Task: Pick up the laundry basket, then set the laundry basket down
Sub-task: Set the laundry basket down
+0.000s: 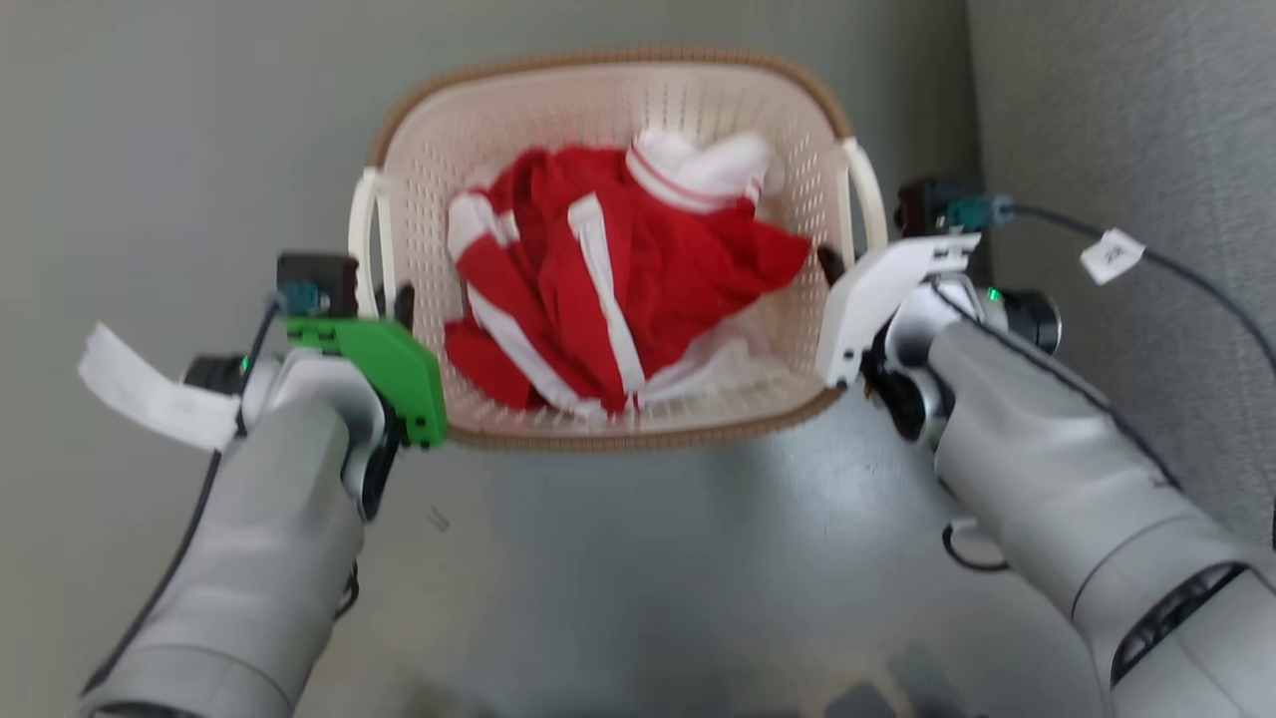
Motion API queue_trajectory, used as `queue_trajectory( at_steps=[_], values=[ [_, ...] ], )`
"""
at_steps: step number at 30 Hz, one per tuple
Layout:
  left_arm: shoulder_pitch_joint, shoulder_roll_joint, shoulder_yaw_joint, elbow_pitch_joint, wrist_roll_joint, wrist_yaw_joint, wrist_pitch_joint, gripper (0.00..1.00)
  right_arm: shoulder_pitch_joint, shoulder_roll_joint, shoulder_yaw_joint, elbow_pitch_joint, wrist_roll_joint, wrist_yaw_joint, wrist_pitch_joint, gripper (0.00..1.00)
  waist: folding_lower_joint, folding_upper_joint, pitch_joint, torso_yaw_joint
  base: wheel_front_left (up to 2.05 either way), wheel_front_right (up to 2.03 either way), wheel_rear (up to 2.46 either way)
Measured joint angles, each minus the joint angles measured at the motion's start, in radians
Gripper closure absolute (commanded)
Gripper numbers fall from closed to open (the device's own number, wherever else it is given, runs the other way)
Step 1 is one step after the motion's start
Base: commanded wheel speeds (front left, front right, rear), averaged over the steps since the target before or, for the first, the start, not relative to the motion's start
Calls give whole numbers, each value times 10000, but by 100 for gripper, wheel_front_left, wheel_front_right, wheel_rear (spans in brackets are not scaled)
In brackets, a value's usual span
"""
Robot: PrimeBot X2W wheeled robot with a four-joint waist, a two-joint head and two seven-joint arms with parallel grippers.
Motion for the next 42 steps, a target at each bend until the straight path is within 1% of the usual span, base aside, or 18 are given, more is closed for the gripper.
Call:
queue_trajectory(
  at_steps=[6,8,18,21,26,32,42],
  values=[
    [-591,4,-31,-52,192,19,-10,100,-612,-54,-38,121,-84,0,-73,100,0,0,767,96,0,0,0],
    [-714,2,-38,-56,198,92,-42,100,-755,-52,-42,146,-88,-2,-75,100,0,0,1024,127,0,0,0],
    [-1399,0,-33,-92,215,107,-232,100,-1486,-81,-90,288,-167,0,-178,100,0,0,2308,260,0,0,0],
    [-1648,-2,-27,-107,299,184,-267,100,-1708,-90,-115,332,-182,0,-265,100,0,0,2694,292,0,0,0],
    [-1797,-29,-40,-40,305,184,-453,100,-1874,-81,-113,502,-253,31,-489,100,0,0,3377,356,0,0,0],
    [-1808,-86,-81,58,382,180,-629,100,-1879,-67,-107,683,-253,134,-635,100,-1,0,3756,410,0,0,0],
    [-1811,-209,-157,270,380,171,-763,100,-1881,-48,-94,917,-251,276,-792,100,-1,0,3957,395,0,0,0]
  ],
)
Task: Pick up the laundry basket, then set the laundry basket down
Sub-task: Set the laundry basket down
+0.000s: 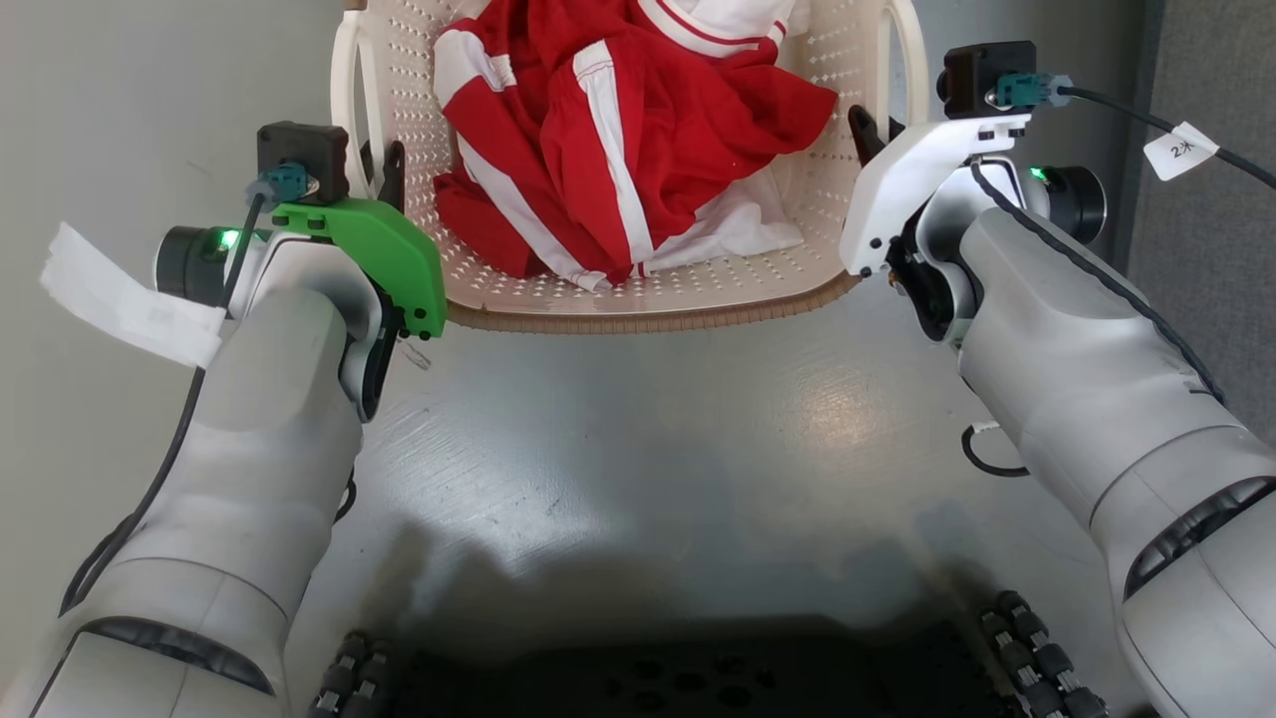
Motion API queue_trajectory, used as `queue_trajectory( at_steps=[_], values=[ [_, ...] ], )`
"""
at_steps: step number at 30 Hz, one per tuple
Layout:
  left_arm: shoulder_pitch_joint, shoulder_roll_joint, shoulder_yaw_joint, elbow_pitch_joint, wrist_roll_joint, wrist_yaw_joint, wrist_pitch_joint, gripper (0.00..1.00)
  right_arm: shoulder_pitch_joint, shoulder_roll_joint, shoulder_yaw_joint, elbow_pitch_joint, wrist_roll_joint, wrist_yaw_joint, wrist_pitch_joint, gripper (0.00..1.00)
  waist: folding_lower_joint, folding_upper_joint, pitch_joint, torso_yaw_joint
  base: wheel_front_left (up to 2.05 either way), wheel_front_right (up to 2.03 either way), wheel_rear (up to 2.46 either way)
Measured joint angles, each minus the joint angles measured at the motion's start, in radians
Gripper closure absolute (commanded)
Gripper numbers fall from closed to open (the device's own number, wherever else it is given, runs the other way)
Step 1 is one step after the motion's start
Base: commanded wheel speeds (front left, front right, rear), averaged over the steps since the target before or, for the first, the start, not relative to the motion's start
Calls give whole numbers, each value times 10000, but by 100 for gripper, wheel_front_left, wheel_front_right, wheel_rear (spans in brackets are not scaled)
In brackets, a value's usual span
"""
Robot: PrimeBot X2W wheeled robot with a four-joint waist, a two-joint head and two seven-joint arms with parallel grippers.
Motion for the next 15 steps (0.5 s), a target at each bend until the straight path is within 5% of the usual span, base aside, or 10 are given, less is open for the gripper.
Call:
queue_trajectory(
  at_steps=[15],
  values=[
    [-56,-54,-25,265,-10,-82,-115,100,-161,46,100,251,0,96,-123,100,0,0,203,6,0,0,0]
  ],
)
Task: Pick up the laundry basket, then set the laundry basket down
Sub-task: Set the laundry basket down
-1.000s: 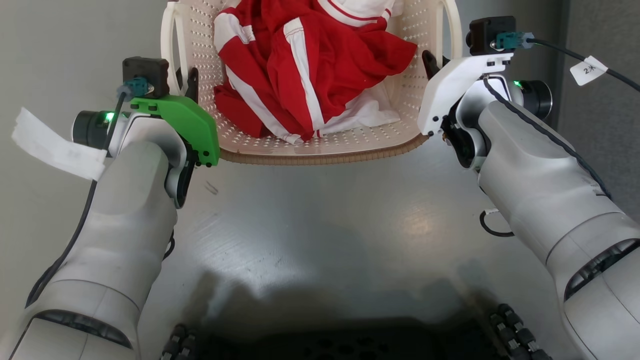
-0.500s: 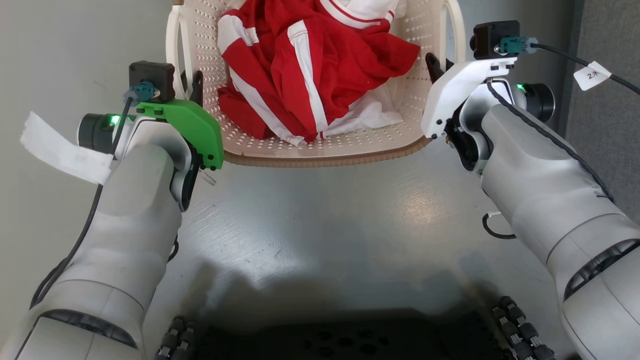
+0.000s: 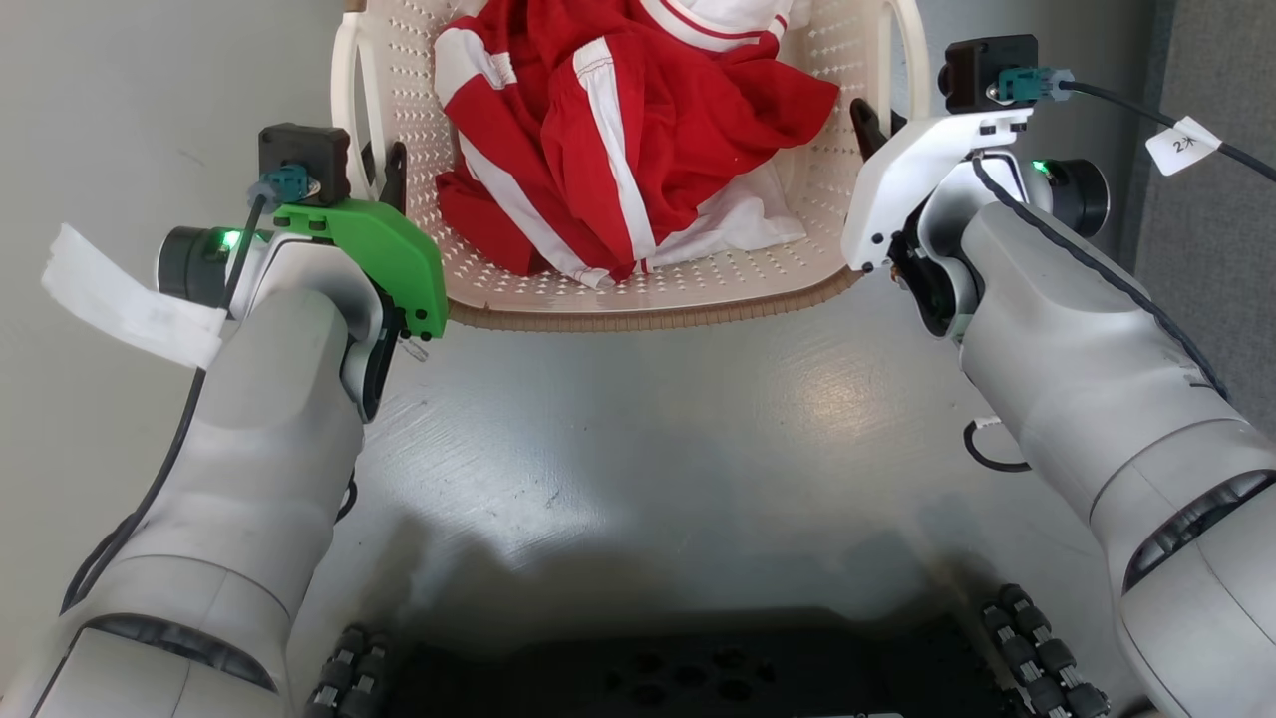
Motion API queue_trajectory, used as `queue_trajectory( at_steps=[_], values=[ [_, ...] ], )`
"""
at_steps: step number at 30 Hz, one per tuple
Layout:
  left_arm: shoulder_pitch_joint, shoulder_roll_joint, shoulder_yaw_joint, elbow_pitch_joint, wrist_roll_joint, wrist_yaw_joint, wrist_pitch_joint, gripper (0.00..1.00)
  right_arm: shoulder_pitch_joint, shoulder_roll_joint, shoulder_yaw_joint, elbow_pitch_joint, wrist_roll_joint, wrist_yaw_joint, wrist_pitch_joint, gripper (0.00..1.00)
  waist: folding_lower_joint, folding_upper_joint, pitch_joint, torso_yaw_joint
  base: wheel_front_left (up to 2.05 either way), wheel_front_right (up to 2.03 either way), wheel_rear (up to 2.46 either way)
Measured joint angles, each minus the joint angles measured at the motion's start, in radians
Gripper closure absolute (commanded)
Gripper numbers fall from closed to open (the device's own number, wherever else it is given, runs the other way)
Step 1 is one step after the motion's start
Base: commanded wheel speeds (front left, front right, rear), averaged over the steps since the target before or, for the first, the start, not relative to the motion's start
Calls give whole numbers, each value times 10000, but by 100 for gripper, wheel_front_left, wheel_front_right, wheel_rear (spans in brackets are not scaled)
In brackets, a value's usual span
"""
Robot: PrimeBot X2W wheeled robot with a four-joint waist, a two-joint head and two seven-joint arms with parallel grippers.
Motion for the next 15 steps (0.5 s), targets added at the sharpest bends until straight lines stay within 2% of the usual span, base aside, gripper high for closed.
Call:
queue_trajectory(
  at_steps=[14,15],
  values=[
    [-56,-67,-46,244,-105,-102,-86,100,0,10,142,173,0,171,-59,100,-1,0,84,24,0,0,0],
    [-56,-69,-46,267,-105,-102,-86,100,0,12,151,173,0,171,-59,95,-1,0,82,25,0,0,0]
  ],
)
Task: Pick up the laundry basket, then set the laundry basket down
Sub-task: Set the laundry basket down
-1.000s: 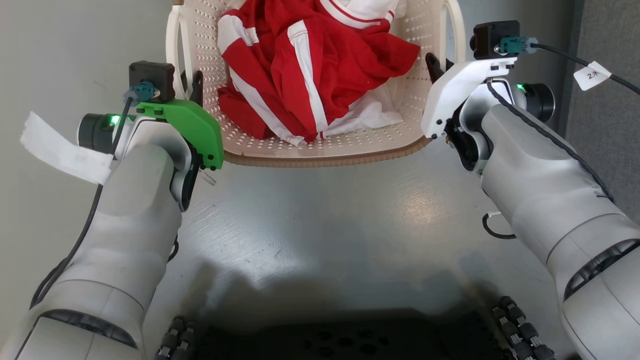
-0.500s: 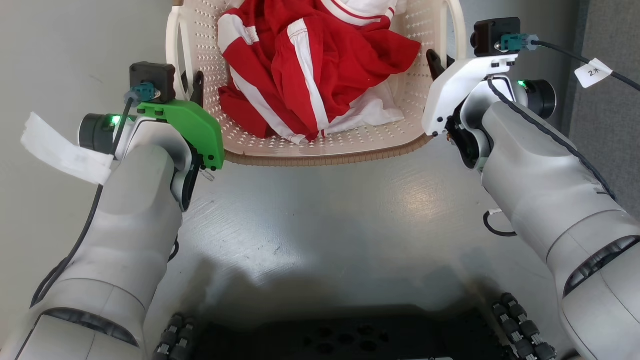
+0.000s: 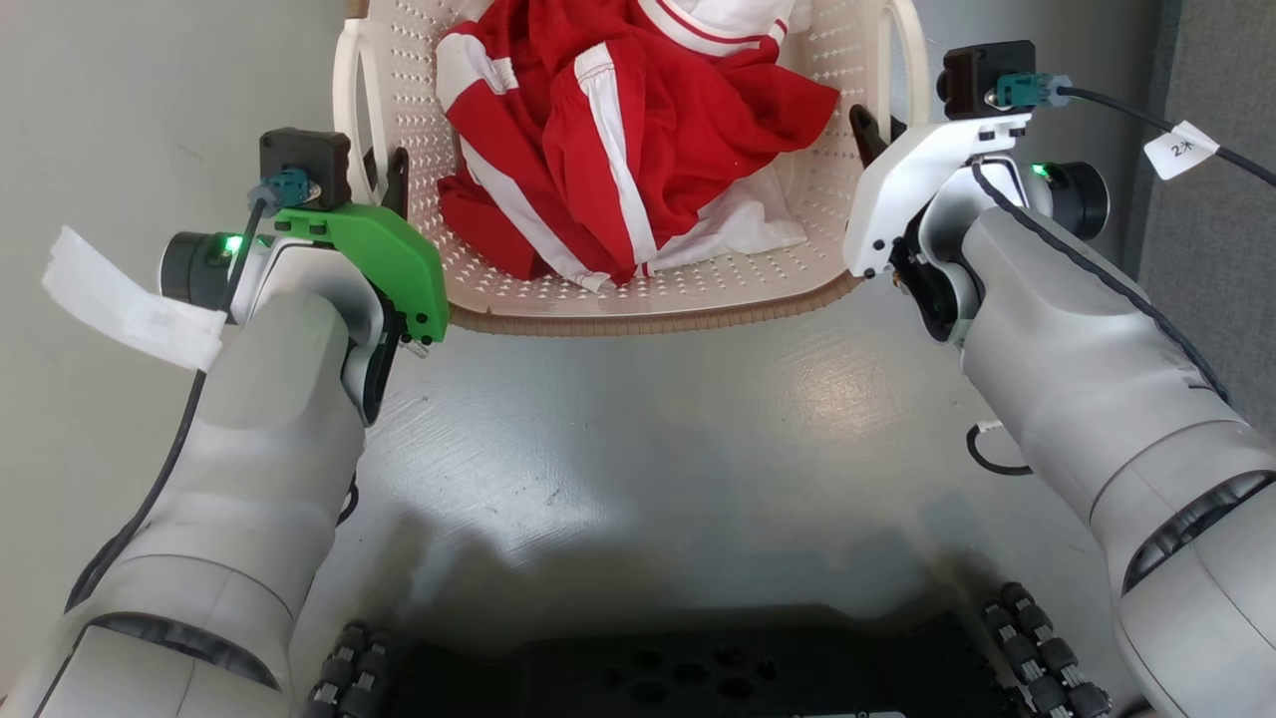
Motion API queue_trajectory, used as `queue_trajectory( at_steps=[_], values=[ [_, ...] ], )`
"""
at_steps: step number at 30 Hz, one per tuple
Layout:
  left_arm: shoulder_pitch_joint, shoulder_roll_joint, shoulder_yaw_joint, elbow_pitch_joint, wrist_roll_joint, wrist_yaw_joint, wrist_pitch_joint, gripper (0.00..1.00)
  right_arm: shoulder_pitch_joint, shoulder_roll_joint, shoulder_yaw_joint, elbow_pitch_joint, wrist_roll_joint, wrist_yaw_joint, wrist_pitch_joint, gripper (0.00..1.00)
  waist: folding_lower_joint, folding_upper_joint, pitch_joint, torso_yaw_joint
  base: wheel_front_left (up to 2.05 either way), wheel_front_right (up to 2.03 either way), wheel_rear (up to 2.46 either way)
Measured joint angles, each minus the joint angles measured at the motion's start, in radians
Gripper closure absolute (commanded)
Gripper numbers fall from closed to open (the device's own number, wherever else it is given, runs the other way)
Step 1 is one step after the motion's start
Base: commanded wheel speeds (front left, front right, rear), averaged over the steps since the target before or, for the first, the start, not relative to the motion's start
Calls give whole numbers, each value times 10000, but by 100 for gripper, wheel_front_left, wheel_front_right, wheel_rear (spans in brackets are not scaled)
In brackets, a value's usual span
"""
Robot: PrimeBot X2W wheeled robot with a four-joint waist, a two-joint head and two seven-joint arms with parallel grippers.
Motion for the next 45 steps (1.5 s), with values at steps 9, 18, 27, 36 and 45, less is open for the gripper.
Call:
queue_trajectory(
  at_steps=[9,18,27,36,45],
  values=[
    [-28,104,-19,222,-81,-75,2,32,-2,-71,71,0,0,109,-71,0,0,0,-44,-2,0,0,0],
    [-31,102,-21,410,-81,-73,0,0,-2,-73,100,13,4,109,-163,0,0,0,-163,-21,0,0,0],
    [-30,102,-33,527,-81,-75,-15,0,7,-71,121,61,38,117,-347,0,0,0,-616,-64,0,0,0],
    [28,102,81,723,-180,-73,-190,0,212,-71,107,186,119,190,-644,0,0,0,-1482,-104,0,0,0],
    [349,102,282,644,-403,-144,-249,0,485,-69,98,226,186,401,-907,0,0,0,-2535,-107,0,0,0]
  ],
)
